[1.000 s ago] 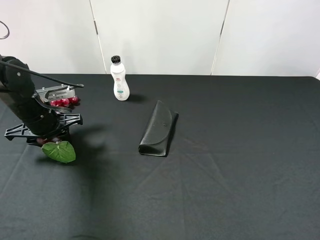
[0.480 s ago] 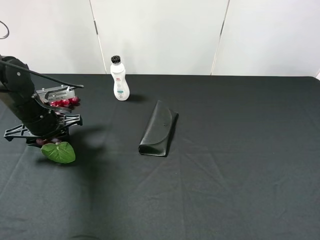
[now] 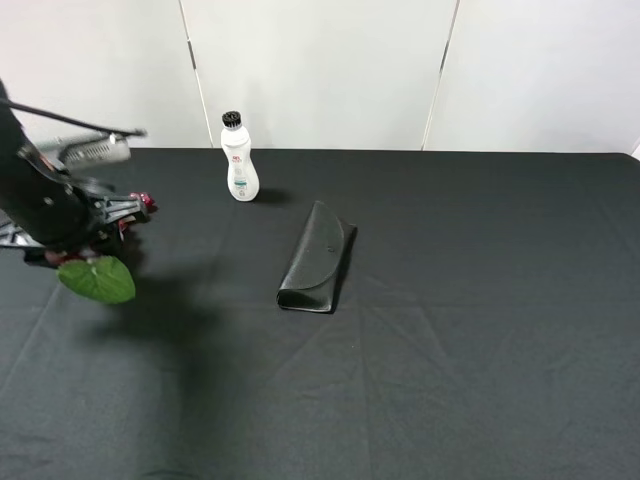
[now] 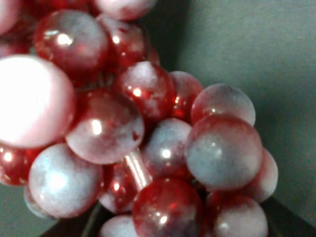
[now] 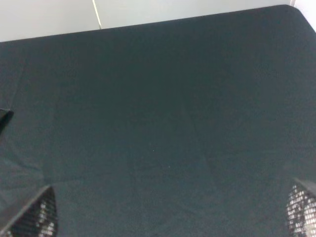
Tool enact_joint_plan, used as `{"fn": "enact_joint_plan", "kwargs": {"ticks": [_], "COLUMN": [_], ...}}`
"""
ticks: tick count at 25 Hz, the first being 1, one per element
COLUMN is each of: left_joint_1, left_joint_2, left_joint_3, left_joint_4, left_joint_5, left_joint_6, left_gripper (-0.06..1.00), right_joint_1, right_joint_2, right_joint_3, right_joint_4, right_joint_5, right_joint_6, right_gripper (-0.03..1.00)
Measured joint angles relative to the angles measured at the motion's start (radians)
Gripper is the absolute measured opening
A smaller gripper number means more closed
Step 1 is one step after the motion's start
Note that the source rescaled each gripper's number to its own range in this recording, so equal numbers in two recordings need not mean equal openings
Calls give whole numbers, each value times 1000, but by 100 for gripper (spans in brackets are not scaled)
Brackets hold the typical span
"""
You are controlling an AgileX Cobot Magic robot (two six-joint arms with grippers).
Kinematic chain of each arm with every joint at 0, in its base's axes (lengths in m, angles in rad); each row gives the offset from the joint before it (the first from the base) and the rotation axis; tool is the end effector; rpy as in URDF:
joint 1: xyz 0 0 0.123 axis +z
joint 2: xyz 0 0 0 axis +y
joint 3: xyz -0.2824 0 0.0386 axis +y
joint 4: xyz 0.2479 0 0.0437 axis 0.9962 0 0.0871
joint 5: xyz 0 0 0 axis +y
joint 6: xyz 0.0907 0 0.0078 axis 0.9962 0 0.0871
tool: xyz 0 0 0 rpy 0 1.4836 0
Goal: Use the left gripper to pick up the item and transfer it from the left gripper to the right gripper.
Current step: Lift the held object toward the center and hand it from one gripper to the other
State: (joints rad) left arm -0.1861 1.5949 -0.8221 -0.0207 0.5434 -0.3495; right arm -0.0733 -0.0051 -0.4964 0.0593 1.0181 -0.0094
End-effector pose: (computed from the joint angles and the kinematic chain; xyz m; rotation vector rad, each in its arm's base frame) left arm 0.2787 -0.0535 0.1768 -0.2517 2.8006 -0.1471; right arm -0.0032 0.0048 0.2798 0.0626 1.9979 0.0173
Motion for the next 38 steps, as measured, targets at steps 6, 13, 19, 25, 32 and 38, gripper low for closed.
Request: {"fn": "enact_joint_plan", "kwargs": {"ticks": [6, 13, 19, 25, 32, 38], "left_joint_1": [0, 0, 0, 0, 0, 0], "left_joint_2": [-162, -328, -458, -564, -599, -600], "left_joint_3": [0, 0, 0, 0, 0, -37], "left_joint_4": [0, 0, 0, -51, -192, -268], "left_joint_5": [82, 181, 260, 325, 416, 460], "left_joint_6": [23, 33, 53, 97, 197, 259], "left_gripper": [3, 2, 1, 1, 1, 1], "right_joint_1": [0, 0, 0, 0, 0, 0], "right_joint_2": [0, 0, 0, 0, 0, 0], "right_joint_3": [0, 0, 0, 0, 0, 0], "right_joint_4": [0, 0, 0, 0, 0, 0], "right_joint_5": [-1, -1, -1, -1, -1, -1], "right_joint_6": [0, 0, 0, 0, 0, 0], "right_gripper": [100, 100, 100, 100, 100, 100]}}
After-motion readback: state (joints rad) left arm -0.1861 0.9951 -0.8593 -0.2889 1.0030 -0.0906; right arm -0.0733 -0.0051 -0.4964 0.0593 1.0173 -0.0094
